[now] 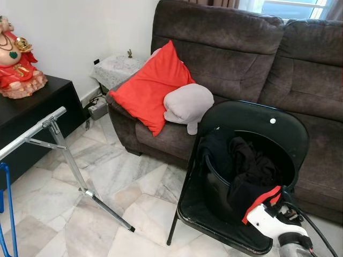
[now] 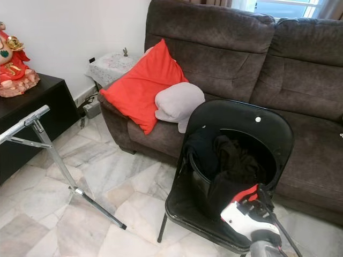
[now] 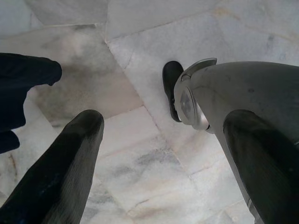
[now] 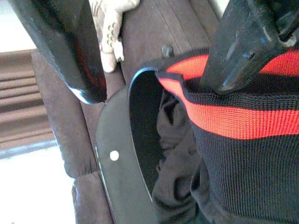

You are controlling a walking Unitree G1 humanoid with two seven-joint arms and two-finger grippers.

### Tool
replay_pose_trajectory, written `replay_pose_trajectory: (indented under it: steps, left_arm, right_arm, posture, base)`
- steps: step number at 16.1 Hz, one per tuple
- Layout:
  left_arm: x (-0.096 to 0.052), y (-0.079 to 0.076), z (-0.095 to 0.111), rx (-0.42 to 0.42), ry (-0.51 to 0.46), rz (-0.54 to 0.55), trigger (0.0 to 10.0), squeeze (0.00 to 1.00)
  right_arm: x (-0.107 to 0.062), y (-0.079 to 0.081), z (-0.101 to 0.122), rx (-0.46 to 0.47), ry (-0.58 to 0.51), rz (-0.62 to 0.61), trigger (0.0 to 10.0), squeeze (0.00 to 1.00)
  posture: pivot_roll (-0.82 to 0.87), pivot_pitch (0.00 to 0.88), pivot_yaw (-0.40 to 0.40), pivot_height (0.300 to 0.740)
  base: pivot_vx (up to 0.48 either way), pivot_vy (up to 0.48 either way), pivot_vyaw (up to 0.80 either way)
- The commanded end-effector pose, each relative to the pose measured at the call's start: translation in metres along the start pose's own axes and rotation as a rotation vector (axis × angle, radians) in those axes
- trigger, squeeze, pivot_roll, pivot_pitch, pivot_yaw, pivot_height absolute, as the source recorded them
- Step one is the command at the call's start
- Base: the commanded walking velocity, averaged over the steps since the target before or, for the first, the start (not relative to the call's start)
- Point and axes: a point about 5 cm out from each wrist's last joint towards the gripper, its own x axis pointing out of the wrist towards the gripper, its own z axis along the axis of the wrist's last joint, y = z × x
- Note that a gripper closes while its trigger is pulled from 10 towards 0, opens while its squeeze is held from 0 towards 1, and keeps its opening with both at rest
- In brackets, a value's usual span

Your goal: Hang hanger

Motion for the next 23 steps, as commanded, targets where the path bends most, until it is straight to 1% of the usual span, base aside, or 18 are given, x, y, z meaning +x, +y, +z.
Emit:
replay_pose_trajectory:
  steps: [1,4,6,7,8,10,12,13,15,17,19,21,23]
  left_arm:
    - [-0.002,0.003,-0.006,0.013,0.023,0.004,10.0,0.0]
    - [-0.002,0.003,-0.006,0.012,0.022,0.005,10.0,0.0]
    - [-0.002,0.003,-0.005,0.012,0.021,0.007,10.0,0.0]
    - [-0.002,0.003,-0.005,0.011,0.021,0.007,10.0,0.0]
    - [-0.002,0.004,-0.005,0.012,0.022,0.007,10.0,0.0]
    - [-0.002,0.004,-0.005,0.012,0.022,0.008,10.0,0.0]
    - [-0.002,0.004,-0.005,0.013,0.021,0.01,10.0,0.0]
    - [-0.001,0.004,-0.005,0.012,0.02,0.01,10.0,0.0]
    - [-0.001,0.004,-0.004,0.015,0.02,0.009,10.0,0.0]
    - [-0.001,0.004,-0.004,0.014,0.019,0.009,10.0,0.0]
    - [-0.001,0.004,-0.004,0.014,0.019,0.012,10.0,0.0]
    - [-0.001,0.004,-0.004,0.015,0.019,0.014,10.0,0.0]
    - [-0.002,0.005,-0.004,0.016,0.02,0.015,10.0,0.0]
  right_arm:
    - [0.003,0.002,0.006,0.016,-0.034,0.021,10.0,0.0]
    - [0.012,-0.002,0.012,0.021,-0.07,0.013,10.0,0.0]
    - [0.015,0.0,0.018,0.04,-0.111,0.043,10.0,0.0]
    - [0.016,0.004,0.024,0.062,-0.151,0.075,10.0,0.0]
    - [0.016,0.007,0.026,0.095,-0.164,0.105,10.0,0.0]
    - [0.014,0.014,0.026,0.128,-0.152,0.159,10.0,0.0]
    - [0.013,0.016,0.025,0.12,-0.145,0.173,10.0,0.0]
    - [0.014,0.017,0.02,0.107,-0.12,0.173,10.0,0.0]
    - [0.018,0.013,0.013,0.107,-0.074,0.147,10.0,0.0]
    - [0.021,0.009,0.007,0.13,-0.031,0.12,10.0,0.0]
    - [0.024,0.001,0.002,0.166,0.01,0.066,10.0,0.0]
    - [0.026,-0.002,0.001,0.185,0.013,0.04,10.0,0.0]
    - [0.027,-0.003,0.005,0.2,-0.01,0.033,10.0,0.0]
  posture:
    - [-0.02,0.064,0.038,0.74]
    - [-0.02,0.065,0.039,0.74]
    - [-0.01,0.068,0.038,0.74]
    - [-0.01,0.071,0.041,0.74]
    - [-0.01,0.071,0.041,0.74]
    - [-0.01,0.073,0.041,0.74]
    - [-0.01,0.073,0.041,0.74]
    - [-0.01,0.075,0.044,0.74]
    - [-0.01,0.075,0.044,0.74]
    - [-0.01,0.075,0.044,0.74]
    - [-0.01,0.077,0.045,0.74]
    - [-0.01,0.078,0.047,0.74]
    - [-0.01,0.079,0.047,0.74]
  base:
    - [0.0,0.0,0.0]
    - [0.0,0.0,0.0]
    - [0.0,0.0,0.0]
    - [0.0,0.0,0.0]
    - [0.0,0.0,0.0]
    - [0.0,0.0,0.0]
    - [0.0,0.0,0.0]
    - [0.0,0.0,0.0]
    - [0.0,0.0,0.0]
    - [0.0,0.0,0.0]
    - [0.0,0.0,0.0]
    - [0.0,0.0,0.0]
    - [0.0,0.0,0.0]
